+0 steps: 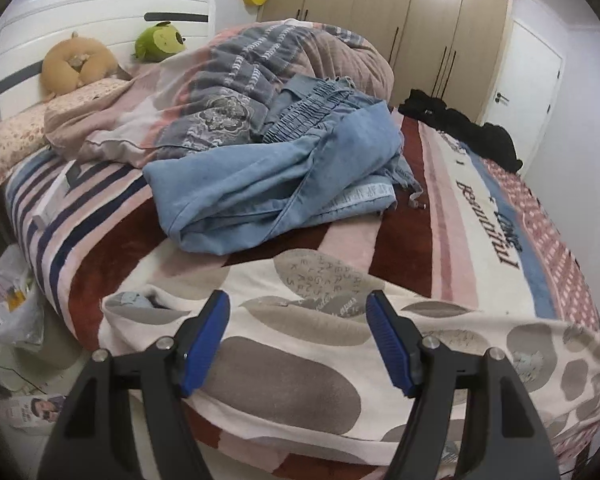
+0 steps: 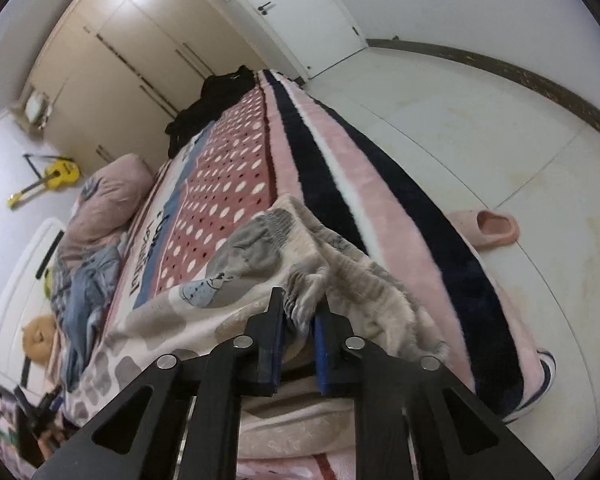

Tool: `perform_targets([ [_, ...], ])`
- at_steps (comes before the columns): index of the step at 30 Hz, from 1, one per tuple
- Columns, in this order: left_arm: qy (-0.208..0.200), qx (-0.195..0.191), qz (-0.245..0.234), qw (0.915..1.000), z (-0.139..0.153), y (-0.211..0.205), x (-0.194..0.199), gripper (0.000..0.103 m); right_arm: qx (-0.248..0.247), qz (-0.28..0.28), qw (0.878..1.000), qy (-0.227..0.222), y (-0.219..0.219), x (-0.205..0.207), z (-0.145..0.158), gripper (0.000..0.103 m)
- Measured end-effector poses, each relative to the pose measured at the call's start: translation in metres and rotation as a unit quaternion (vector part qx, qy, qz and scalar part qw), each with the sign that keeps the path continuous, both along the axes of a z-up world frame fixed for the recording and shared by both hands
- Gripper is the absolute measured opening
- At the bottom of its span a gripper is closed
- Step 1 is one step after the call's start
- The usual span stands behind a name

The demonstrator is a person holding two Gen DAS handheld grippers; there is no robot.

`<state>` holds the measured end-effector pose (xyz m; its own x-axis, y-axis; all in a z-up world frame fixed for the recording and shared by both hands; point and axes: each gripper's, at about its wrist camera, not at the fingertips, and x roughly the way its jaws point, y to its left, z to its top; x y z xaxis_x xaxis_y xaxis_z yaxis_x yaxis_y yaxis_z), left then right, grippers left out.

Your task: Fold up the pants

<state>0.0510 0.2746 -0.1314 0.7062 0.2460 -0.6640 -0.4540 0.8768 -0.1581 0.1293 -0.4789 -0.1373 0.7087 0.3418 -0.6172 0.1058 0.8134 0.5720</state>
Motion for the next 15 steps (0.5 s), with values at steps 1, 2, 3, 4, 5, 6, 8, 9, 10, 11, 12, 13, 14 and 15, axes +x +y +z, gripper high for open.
perform_targets([
  [1,0.001,0.001,0.001,1.0,-0.001,0.001,-0.001,0.067,0.006,-0.001,1.0,-0.006,-0.002,-0.005,0.0,0.005],
  [2,0.004,0.003,0.004,1.0,-0.002,0.004,-0.003,0.067,0.005,-0.005,1.0,-0.009,-0.004,-0.012,0.0,0.005],
  [3,0.007,0.007,0.008,0.9999,-0.004,0.006,-0.004,0.067,0.005,-0.008,1.0,-0.011,-0.005,-0.018,0.001,0.005],
  [4,0.013,0.013,0.015,0.9997,-0.006,0.008,-0.005,0.067,0.007,-0.01,1.0,-0.012,-0.006,-0.026,0.0,0.005],
  [5,0.019,0.018,0.02,0.9995,-0.008,0.011,-0.006,0.067,0.007,-0.014,1.0,-0.011,-0.007,-0.033,-0.001,0.005],
  [6,0.022,0.018,0.023,0.9993,-0.011,0.014,-0.007,0.067,0.008,-0.017,1.0,-0.011,-0.008,-0.037,-0.001,0.005],
  [8,0.023,0.007,0.025,0.9994,-0.018,0.022,-0.011,0.067,0.007,-0.025,1.0,-0.006,-0.011,-0.047,-0.008,0.005],
  [9,0.021,-0.001,0.025,0.9995,-0.021,0.026,-0.013,0.07,-0.001,-0.024,1.0,0.001,-0.011,-0.048,-0.011,0.005],
  [10,0.019,-0.009,0.025,0.9994,-0.023,0.03,-0.015,0.073,-0.015,-0.019,1.0,0.01,-0.008,-0.046,-0.014,0.009],
  [11,0.013,-0.023,0.028,0.9993,-0.026,0.037,-0.019,0.075,-0.025,-0.015,0.999,0.017,-0.006,-0.045,-0.017,0.012],
  [12,0.007,-0.033,0.032,0.9989,-0.028,0.043,-0.022,0.077,-0.023,-0.018,0.999,0.019,-0.007,-0.047,-0.018,0.015],
  [13,0.003,-0.044,0.038,0.9983,-0.029,0.048,-0.026,0.079,-0.014,-0.022,1.0,0.016,-0.01,-0.049,-0.017,0.027],
  [14,-0.002,-0.056,0.046,0.9974,-0.031,0.055,-0.032,0.08,-0.002,-0.026,1.0,0.009,-0.015,-0.052,-0.014,0.034],
  [15,-0.009,-0.07,0.048,0.9964,-0.033,0.061,-0.038,0.085,0.005,-0.035,0.999,0.0,-0.02,-0.056,-0.011,0.046],
])
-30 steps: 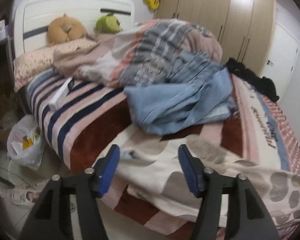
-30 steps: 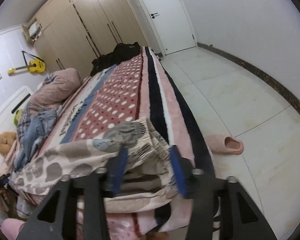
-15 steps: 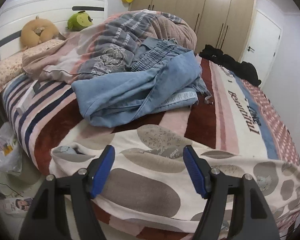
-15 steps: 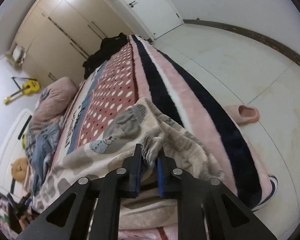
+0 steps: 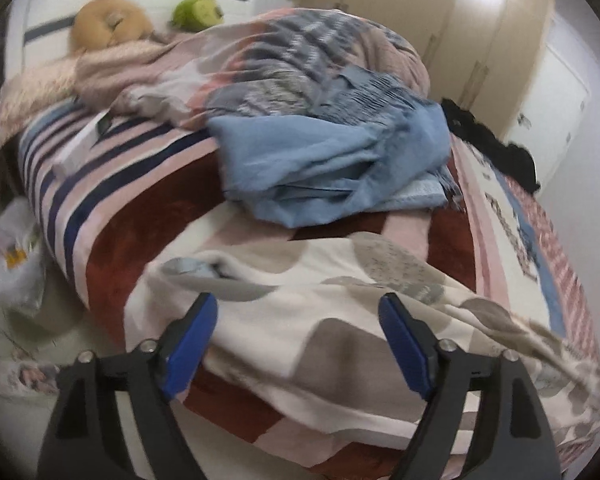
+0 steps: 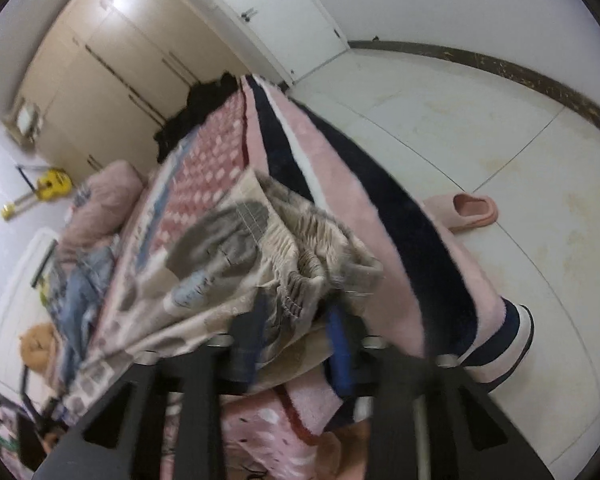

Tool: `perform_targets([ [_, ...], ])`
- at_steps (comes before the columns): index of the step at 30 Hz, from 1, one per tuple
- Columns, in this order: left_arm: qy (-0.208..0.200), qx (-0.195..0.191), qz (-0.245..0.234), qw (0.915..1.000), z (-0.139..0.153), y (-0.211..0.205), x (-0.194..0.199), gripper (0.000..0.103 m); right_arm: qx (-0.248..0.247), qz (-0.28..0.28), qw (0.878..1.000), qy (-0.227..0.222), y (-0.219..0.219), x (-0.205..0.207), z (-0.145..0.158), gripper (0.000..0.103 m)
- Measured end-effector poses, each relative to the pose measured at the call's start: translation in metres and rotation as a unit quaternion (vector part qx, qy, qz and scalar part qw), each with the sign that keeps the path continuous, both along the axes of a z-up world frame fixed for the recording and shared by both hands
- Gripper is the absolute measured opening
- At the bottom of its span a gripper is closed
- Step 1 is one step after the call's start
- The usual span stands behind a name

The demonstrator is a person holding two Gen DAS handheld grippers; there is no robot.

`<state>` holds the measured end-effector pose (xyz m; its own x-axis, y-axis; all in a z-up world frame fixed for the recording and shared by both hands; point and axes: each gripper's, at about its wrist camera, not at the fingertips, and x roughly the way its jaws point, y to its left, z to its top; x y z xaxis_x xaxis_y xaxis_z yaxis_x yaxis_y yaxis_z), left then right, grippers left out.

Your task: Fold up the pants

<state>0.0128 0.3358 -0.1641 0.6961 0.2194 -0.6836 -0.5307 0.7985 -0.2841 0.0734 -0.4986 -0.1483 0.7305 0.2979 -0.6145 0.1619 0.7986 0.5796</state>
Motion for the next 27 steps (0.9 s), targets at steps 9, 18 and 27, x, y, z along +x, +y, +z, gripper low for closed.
perform_targets([
  [9,-0.026,-0.16,-0.04,0.986,-0.05,0.015,0.007,0.088,0.095,0.009,0.995,0.022,-0.015,0.013,-0.024,0.06],
  [18,-0.016,-0.125,-0.042,0.9911,-0.032,-0.007,0.041,0.021,0.05,-0.002,0.998,-0.025,0.008,0.035,-0.005,0.009],
  [27,-0.075,-0.034,-0.13,0.9881,0.028,-0.083,0.083,0.017,-0.025,-0.064,0.995,-0.074,-0.007,0.036,0.036,0.006],
])
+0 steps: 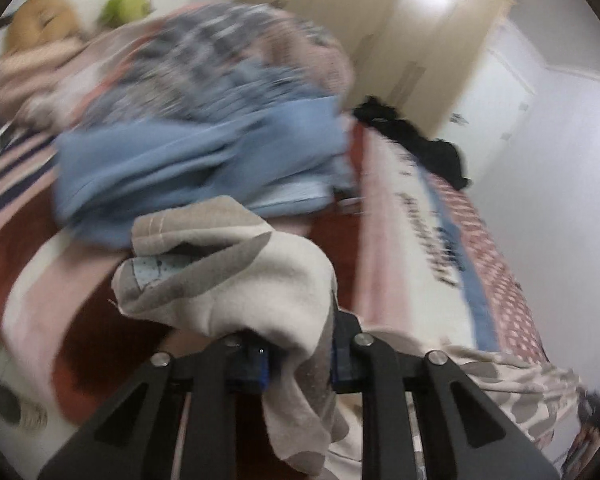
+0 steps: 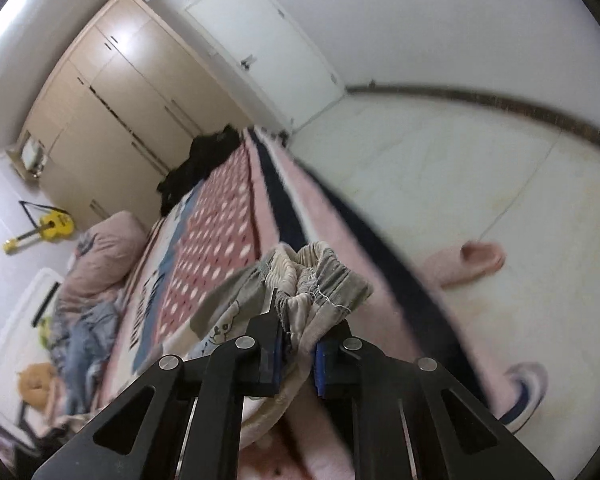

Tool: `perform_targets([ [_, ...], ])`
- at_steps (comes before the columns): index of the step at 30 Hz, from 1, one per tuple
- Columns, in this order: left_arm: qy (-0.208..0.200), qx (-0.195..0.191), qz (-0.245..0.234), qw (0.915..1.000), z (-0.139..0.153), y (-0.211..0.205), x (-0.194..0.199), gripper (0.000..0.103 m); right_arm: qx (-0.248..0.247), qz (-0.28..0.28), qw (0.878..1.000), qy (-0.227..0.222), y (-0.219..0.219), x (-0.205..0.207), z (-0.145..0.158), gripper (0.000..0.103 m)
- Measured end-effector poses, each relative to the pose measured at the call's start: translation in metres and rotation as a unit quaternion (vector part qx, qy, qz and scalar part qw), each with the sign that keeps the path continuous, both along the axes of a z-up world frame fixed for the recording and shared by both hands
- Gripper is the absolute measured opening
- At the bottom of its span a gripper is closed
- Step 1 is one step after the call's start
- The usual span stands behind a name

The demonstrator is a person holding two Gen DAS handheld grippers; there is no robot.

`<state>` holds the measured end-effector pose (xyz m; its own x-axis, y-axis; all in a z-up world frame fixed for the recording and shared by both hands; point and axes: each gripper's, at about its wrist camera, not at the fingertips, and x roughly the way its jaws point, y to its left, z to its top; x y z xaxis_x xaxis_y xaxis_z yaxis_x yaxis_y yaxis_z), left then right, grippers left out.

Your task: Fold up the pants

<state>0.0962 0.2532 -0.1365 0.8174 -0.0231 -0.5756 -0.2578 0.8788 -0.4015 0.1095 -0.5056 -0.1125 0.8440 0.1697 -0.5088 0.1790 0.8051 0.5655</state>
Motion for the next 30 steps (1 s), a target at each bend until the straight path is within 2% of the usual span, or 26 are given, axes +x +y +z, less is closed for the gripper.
perform_targets([
  [4,-0.035,-0.003,-0.055,0.9978,0.02,-0.034,0.018,0.017,-0.031,-0.053,0.998,-0.018,-0.037,-0.004,0.026,0.006],
  [7,-0.029,-0.017,-0.063,0.9975,0.018,-0.048,0.031,0.019,-0.069,-0.09,0.994,-0.011,-0.068,-0.005,0.039,0.006],
  [11,0.014,-0.018,-0.026,0.9994,-0.013,-0.036,0.024,0.027,-0.057,-0.075,0.995,0.021,-0.08,-0.008,0.025,0.006],
  [13,0.051,-0.023,0.005,0.9984,-0.037,-0.018,0.015,0.034,-0.057,-0.074,0.995,0.029,-0.08,-0.015,0.015,0.006],
  [14,0.072,-0.022,0.035,0.9966,-0.051,-0.002,0.005,0.036,-0.05,-0.073,0.995,0.035,-0.082,-0.017,0.008,0.006],
  [16,0.075,-0.036,0.076,0.9937,-0.063,0.019,-0.014,0.059,-0.031,-0.071,0.996,0.047,-0.085,-0.02,-0.003,0.007],
  [18,0.067,-0.07,0.101,0.9902,-0.069,0.039,-0.033,0.06,-0.029,-0.068,0.996,0.055,-0.085,-0.021,-0.011,0.007],
  [20,0.062,-0.1,0.081,0.9898,-0.069,0.043,-0.04,0.062,-0.034,-0.068,0.995,0.057,-0.084,-0.022,-0.014,0.007],
  [22,0.05,-0.124,0.039,0.9903,-0.067,0.036,-0.04,0.078,-0.038,-0.067,0.996,0.054,-0.081,-0.021,-0.013,0.007],
  [23,0.039,-0.147,0.006,0.9884,-0.066,0.03,-0.037,0.08,-0.039,-0.066,0.996,0.052,-0.079,-0.02,-0.012,0.007],
  [25,0.04,-0.173,-0.014,0.9841,-0.07,0.023,-0.027,0.081,-0.043,-0.064,0.996,0.049,-0.076,-0.021,-0.01,0.007],
  [28,0.063,-0.16,0.021,0.9849,-0.073,0.02,-0.014,0.081,-0.048,-0.058,0.996,0.046,-0.075,-0.025,-0.007,0.008],
  [30,0.053,-0.132,0.05,0.9885,-0.062,0.022,-0.011,0.081,-0.053,-0.054,0.996,0.047,-0.073,-0.025,-0.005,0.008],
])
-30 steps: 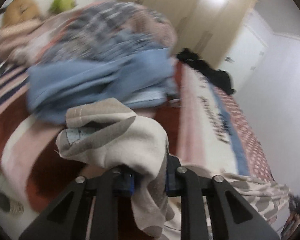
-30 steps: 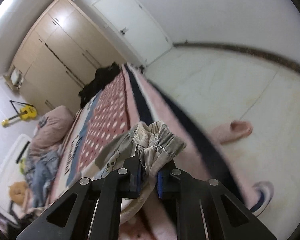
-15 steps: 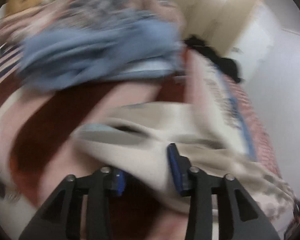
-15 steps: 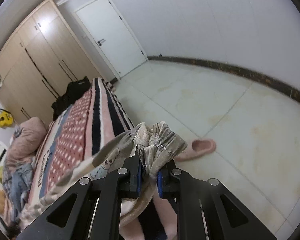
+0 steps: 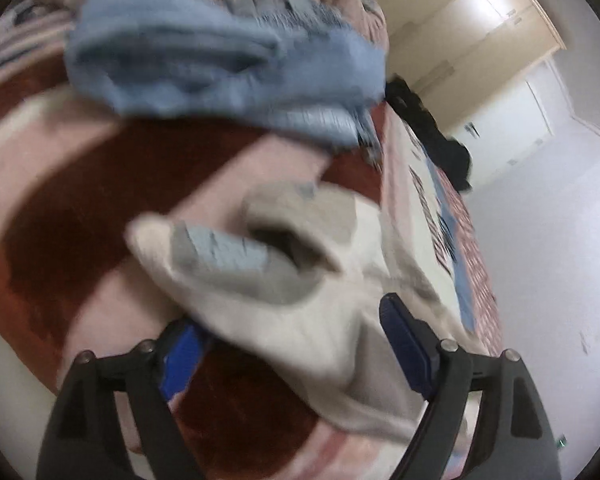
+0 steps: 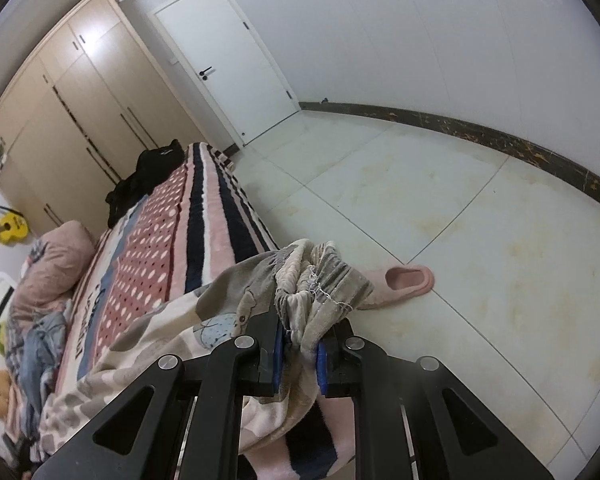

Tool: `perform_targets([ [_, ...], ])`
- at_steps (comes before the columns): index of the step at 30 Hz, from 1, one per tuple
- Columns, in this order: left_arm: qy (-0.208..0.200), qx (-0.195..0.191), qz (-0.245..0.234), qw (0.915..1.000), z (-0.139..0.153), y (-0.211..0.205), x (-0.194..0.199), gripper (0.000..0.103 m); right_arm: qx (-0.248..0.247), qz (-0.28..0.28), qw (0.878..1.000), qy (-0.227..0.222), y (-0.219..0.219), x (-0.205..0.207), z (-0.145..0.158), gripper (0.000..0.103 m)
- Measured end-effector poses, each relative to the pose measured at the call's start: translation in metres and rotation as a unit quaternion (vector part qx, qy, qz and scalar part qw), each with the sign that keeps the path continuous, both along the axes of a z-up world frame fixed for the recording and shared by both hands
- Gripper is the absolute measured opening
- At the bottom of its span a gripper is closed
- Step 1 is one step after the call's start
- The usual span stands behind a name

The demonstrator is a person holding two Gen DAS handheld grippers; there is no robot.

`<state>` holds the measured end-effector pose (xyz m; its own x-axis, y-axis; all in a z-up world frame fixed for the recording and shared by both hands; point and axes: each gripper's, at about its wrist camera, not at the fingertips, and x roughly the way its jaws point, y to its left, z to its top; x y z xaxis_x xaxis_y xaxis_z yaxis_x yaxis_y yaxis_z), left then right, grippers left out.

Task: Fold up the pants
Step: 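Hold the waistband with the right tool while the left tool folds the leg toward it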

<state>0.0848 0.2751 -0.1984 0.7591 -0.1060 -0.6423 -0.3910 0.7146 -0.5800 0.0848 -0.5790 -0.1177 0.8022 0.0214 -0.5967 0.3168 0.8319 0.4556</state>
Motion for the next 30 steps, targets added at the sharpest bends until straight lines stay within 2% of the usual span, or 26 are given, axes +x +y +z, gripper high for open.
perform_targets([
  [3,0.008,0.095,0.027,0.9951,0.027,0.005,0.004,0.081,-0.001,0.002,1.0,0.001,0.0,-0.001,0.001,0.008],
  [4,0.009,0.112,0.03,0.9932,0.036,0.01,0.007,0.081,-0.001,0.002,1.0,0.002,0.0,0.0,0.001,0.008],
  [7,0.014,0.078,-0.013,0.9968,0.042,0.026,0.017,0.081,-0.005,0.004,1.0,0.003,0.001,0.001,0.0,0.008],
  [11,0.062,0.04,-0.057,0.9956,0.032,0.029,0.041,0.078,-0.003,0.006,1.0,0.006,0.006,0.006,-0.002,0.008],
  [12,0.083,0.017,-0.071,0.9938,0.025,0.027,0.048,0.065,-0.003,0.006,1.0,0.006,0.006,0.006,-0.002,0.008],
  [13,0.096,-0.001,-0.08,0.9922,0.019,0.023,0.052,0.048,-0.003,0.006,1.0,0.006,0.007,0.007,-0.002,0.008],
  [14,0.102,-0.019,-0.095,0.9901,0.014,0.019,0.056,0.044,-0.003,0.007,1.0,0.007,0.007,0.008,-0.002,0.008],
  [17,0.088,-0.016,-0.109,0.99,0.017,0.004,0.058,0.043,-0.007,0.007,1.0,0.008,0.009,0.009,-0.001,0.008],
  [20,0.068,-0.039,-0.114,0.9904,0.019,0.0,0.069,0.043,-0.005,0.007,1.0,0.01,0.009,0.013,-0.001,0.008],
  [23,0.053,-0.006,-0.09,0.9945,0.026,-0.001,0.084,0.043,-0.008,0.007,1.0,0.01,0.009,0.014,-0.001,0.008],
  [24,0.051,0.004,-0.084,0.9952,0.028,0.0,0.086,0.034,-0.007,0.007,1.0,0.01,0.009,0.015,-0.001,0.008],
  [25,0.044,0.011,-0.076,0.9961,0.03,0.002,0.091,0.014,-0.008,0.007,1.0,0.01,0.01,0.016,-0.001,0.008],
  [26,0.04,0.014,-0.073,0.9964,0.031,0.005,0.094,0.009,-0.009,0.007,1.0,0.01,0.01,0.016,-0.001,0.008],
  [30,0.024,0.057,-0.026,0.9977,0.045,0.018,0.1,0.006,-0.013,0.006,1.0,0.012,0.012,0.018,-0.001,0.008],
])
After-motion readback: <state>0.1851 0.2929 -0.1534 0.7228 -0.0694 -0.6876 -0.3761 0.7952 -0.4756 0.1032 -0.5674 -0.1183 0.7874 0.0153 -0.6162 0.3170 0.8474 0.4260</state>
